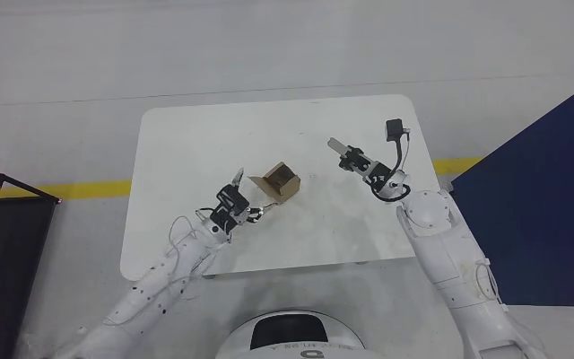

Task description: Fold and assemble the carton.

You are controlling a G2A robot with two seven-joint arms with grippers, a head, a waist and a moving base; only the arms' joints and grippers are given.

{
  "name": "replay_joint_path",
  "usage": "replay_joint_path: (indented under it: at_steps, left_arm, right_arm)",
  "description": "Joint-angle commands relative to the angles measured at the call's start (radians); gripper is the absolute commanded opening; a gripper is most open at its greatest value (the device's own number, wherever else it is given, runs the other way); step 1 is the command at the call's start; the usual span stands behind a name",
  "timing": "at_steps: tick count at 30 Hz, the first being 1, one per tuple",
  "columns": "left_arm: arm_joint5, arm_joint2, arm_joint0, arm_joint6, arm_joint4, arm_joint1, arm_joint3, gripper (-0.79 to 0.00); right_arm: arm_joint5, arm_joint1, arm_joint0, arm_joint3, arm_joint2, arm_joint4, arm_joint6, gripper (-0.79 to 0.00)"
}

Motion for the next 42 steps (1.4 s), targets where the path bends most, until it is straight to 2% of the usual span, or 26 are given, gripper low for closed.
replay_joint_path:
  at_steps: [1, 15, 19, 25, 31, 42]
  left_arm:
    - [-0.028, 0.014, -0.022, 0.0, -0.02, -0.009, 0.017, 0.0]
    - [-0.09, 0.069, -0.126, -0.019, -0.067, -0.062, 0.131, 0.0]
    - [-0.146, 0.068, -0.141, -0.002, -0.069, -0.066, 0.152, 0.0]
    - [-0.284, 0.056, -0.183, 0.016, -0.053, -0.064, 0.205, 0.0]
    - [-0.288, 0.033, -0.213, 0.003, -0.017, -0.063, 0.239, 0.0]
    - [-0.227, -0.017, -0.27, -0.041, 0.048, -0.061, 0.284, 0.0]
  right_arm:
    - [0.0, 0.0, 0.0, 0.0, 0.0, 0.0, 0.0, 0.0]
    - [0.0, 0.0, 0.0, 0.0, 0.0, 0.0, 0.0, 0.0]
    - [0.0, 0.0, 0.0, 0.0, 0.0, 0.0, 0.0, 0.0]
    - [0.0, 0.0, 0.0, 0.0, 0.0, 0.0, 0.0, 0.0]
    - [0.0, 0.0, 0.0, 0.0, 0.0, 0.0, 0.0, 0.0]
    - [0.0, 0.0, 0.0, 0.0, 0.0, 0.0, 0.0, 0.0]
